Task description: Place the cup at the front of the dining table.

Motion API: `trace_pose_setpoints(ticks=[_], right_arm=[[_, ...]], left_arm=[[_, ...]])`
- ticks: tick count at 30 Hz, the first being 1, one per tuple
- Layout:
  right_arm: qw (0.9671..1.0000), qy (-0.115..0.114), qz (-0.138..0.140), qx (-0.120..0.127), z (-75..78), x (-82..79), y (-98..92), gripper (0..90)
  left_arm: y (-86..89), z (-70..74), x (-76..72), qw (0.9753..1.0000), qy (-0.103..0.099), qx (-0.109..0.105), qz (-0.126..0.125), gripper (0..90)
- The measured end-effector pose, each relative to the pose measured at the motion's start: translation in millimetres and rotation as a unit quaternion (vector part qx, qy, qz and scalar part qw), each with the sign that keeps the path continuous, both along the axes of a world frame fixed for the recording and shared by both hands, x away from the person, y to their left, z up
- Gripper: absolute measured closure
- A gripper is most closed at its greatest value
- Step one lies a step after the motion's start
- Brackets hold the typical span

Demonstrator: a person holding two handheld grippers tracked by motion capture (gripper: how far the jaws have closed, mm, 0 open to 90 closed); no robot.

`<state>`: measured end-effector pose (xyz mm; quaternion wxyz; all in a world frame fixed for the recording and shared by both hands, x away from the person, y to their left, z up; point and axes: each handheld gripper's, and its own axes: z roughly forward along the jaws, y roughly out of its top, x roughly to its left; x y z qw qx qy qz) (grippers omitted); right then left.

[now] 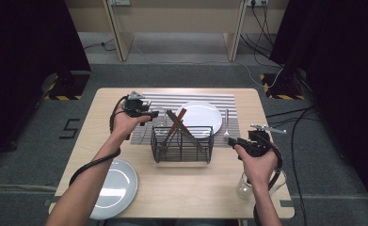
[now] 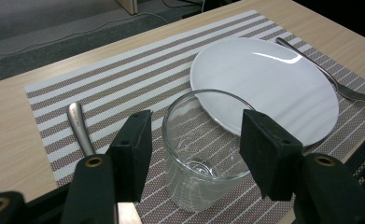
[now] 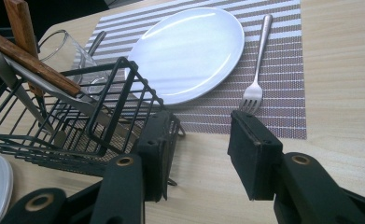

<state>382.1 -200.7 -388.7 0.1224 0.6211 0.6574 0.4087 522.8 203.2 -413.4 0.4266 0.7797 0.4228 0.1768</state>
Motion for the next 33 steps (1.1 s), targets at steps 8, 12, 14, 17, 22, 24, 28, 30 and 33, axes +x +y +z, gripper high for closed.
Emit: trace_pose_setpoints(ticks=[8,12,14,17,22,24,28,30,33], right_arm=[[1.0,-0.002,-0.002,-0.001,0.7,-0.1,-1.6,58.3],[1.0,-0.001,-0.002,0.0,0.3,-0.1,-1.3,58.3],[1.0,-0.002,-0.002,-0.001,0.8,-0.2,-1.4,58.3],[1.0,-0.002,-0.003,-0.001,0.9,-0.2,-1.6,58.3],[1.0,-0.003,-0.002,-0.002,1.2,-0.5,-0.8,58.3],[1.0,-0.003,-0.003,-0.001,1.5,-0.5,-0.7,58.2],[1.0,-0.002,-0.002,-0.002,1.0,-0.5,-0.6,58.2],[1.0,-0.003,-0.002,-0.002,1.3,-0.6,-0.3,58.3],[1.0,-0.003,-0.002,-0.002,1.3,-0.7,-0.4,58.2]], left_arm=[[4.4,5.3,-6.0,1.0,-0.005,-0.003,0.0,42.2],[6.6,8.5,-9.8,1.0,-0.008,-0.003,-0.002,41.8],[7.9,9.7,-11.8,1.0,-0.006,-0.006,-0.002,41.4],[9.0,11.6,-15.0,0.9999,-0.01,-0.007,-0.003,41.2],[12.5,12.8,-18.6,0.9999,-0.01,-0.011,-0.002,40.8],[13.8,13.1,-19.7,0.9999,-0.011,-0.012,-0.004,40.6],[15.4,13.6,-23.5,0.9997,-0.014,-0.018,-0.001,40.3],[16.2,14.4,-26.1,0.9997,-0.015,-0.019,-0.005,40.2],[18.0,16.0,-29.8,0.9995,-0.02,-0.025,-0.002,40.1]])
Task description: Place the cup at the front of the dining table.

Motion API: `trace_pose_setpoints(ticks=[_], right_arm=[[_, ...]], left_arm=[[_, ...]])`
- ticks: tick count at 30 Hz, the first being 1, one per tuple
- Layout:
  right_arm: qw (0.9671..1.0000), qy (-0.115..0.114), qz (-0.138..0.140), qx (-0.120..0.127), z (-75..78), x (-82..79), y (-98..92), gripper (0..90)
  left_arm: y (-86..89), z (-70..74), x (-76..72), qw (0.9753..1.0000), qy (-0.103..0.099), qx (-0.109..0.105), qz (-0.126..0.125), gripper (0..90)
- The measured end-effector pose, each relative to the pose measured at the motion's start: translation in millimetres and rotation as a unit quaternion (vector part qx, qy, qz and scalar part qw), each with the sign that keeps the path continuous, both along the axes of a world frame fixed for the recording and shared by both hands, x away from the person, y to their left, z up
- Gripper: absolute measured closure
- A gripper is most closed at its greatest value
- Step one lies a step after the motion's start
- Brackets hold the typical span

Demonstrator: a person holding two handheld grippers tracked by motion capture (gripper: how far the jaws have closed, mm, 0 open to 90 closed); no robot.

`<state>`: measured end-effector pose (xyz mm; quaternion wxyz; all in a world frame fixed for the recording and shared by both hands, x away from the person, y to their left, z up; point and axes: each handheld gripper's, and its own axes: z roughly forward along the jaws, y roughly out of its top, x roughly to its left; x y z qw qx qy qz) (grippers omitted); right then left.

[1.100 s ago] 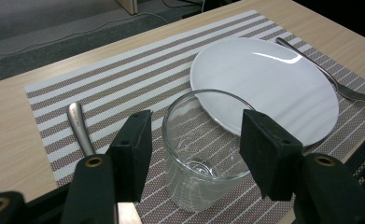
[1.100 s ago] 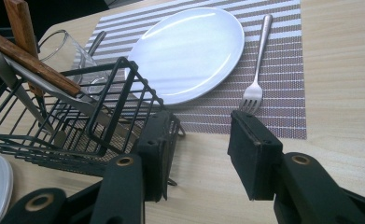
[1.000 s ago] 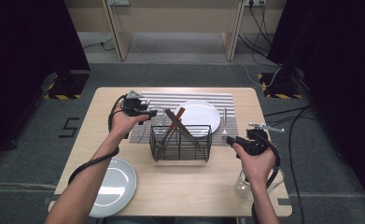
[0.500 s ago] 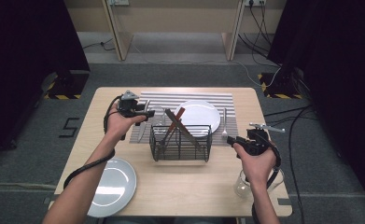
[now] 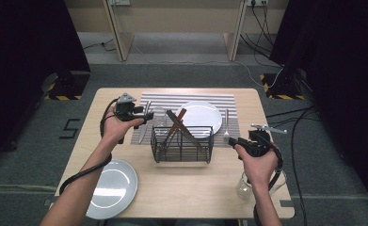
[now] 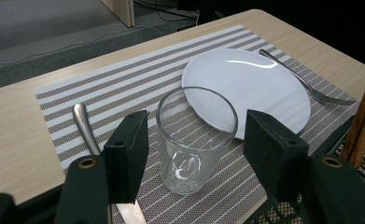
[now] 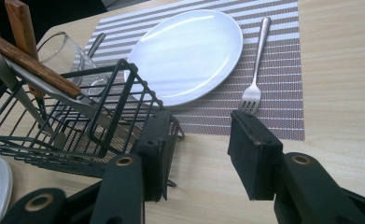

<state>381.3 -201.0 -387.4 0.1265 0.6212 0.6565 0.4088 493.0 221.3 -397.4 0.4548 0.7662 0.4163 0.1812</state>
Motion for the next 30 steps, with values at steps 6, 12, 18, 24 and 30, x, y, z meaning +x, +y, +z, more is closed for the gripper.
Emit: trace_pose_setpoints(ticks=[6,12,18,24,30], right_arm=[[1.0,0.0,0.0,0.0,0.3,0.0,0.3,58.3],[1.0,0.0,-0.001,0.0,0.4,-0.1,-0.1,58.3],[1.0,0.0,-0.001,0.0,0.5,-0.1,0.5,58.3],[1.0,0.0,0.0,-0.001,0.2,-0.1,1.1,58.3],[1.0,-0.001,0.0,-0.001,1.0,-0.2,1.5,58.3]], left_arm=[[4.0,3.3,-6.0,0.9999,-0.008,-0.006,0.003,40.0],[7.5,5.2,-12.3,0.9997,-0.015,-0.016,0.006,39.9],[11.1,6.4,-17.9,0.9995,-0.021,-0.022,0.007,39.6],[17.9,8.5,-23.4,0.9993,-0.027,-0.021,0.011,39.6],[23.9,10.8,-30.8,0.999,-0.035,-0.025,0.014,39.6]])
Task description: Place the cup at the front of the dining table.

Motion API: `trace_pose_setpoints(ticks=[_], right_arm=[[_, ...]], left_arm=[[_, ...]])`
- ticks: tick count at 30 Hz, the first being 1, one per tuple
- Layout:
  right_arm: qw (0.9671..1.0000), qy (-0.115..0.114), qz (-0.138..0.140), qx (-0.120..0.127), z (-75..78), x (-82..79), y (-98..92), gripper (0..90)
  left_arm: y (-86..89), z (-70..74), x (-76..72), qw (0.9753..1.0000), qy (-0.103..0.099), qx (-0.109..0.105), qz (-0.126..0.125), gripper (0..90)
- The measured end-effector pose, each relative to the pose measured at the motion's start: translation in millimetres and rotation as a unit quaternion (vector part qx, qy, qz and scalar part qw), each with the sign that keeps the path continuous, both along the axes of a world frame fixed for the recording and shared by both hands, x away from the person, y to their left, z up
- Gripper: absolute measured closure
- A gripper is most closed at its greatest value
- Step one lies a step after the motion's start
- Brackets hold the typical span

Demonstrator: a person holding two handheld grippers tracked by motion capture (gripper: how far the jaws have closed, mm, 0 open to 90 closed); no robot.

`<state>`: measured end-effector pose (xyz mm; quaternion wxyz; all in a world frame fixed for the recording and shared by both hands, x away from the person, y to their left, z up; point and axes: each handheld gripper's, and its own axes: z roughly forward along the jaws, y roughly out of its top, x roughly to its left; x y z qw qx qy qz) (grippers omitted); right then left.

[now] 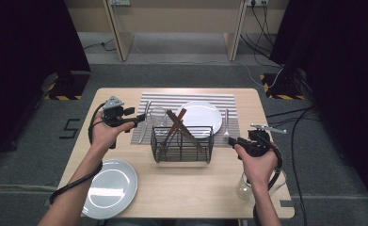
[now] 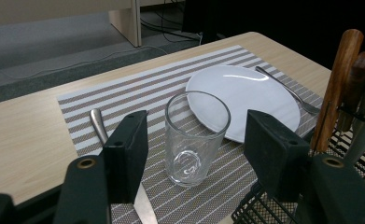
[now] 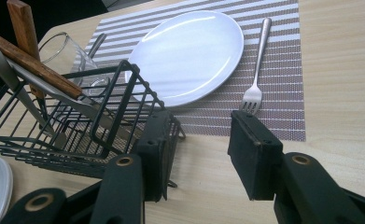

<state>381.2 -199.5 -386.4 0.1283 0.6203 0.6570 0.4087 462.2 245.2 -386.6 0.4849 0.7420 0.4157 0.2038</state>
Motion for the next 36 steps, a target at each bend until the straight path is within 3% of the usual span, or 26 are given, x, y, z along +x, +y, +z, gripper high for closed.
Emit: trace_pose_setpoints(ticks=[10,19,36], right_arm=[[1.0,0.0,-0.001,0.001,0.3,0.0,0.0,58.3],[1.0,-0.001,-0.001,0.0,0.2,0.0,-0.4,58.2],[1.0,-0.002,-0.002,-0.001,-0.2,-0.2,0.2,58.2]], left_arm=[[8.4,3.8,-11.0,0.9999,-0.013,-0.003,0.004,39.6],[20.7,7.0,-19.9,0.9993,-0.025,-0.019,0.019,39.6],[38.4,-1.0,-37.3,0.9989,-0.028,-0.02,0.033,39.6]])
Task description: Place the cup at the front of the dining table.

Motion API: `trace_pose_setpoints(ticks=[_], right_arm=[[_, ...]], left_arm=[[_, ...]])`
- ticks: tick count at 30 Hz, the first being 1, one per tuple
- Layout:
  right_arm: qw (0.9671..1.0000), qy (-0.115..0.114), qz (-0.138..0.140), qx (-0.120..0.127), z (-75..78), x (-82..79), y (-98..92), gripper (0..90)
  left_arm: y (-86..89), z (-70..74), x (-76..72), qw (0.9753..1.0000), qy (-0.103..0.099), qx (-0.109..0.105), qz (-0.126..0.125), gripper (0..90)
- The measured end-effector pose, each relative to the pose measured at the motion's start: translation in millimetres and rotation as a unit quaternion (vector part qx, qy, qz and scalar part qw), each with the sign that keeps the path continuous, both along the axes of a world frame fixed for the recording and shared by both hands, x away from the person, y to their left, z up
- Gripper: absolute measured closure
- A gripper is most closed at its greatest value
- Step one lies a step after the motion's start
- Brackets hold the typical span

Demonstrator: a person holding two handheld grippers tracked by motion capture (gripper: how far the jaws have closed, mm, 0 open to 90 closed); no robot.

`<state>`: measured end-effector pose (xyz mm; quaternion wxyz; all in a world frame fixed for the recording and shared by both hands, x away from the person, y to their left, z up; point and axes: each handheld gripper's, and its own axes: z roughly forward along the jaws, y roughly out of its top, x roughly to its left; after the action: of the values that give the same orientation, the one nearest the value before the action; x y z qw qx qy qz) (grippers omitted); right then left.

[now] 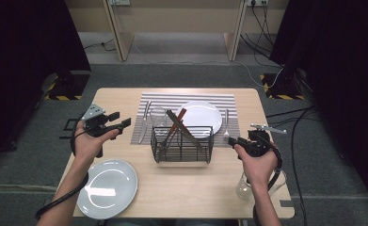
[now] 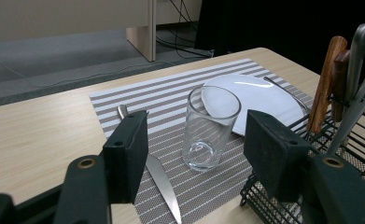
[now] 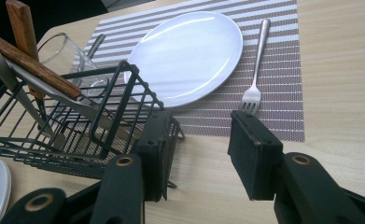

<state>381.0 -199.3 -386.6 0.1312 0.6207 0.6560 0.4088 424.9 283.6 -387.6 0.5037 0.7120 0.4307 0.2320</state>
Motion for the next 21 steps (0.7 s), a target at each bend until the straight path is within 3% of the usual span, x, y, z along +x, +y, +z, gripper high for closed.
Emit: trace_pose_setpoints(ticks=[21], right_arm=[[1.0,0.002,-0.001,0.001,-0.7,-0.1,0.7,58.1]], left_arm=[[19.5,-18.3,-27.4,0.9999,0.004,-0.004,0.014,39.7]])
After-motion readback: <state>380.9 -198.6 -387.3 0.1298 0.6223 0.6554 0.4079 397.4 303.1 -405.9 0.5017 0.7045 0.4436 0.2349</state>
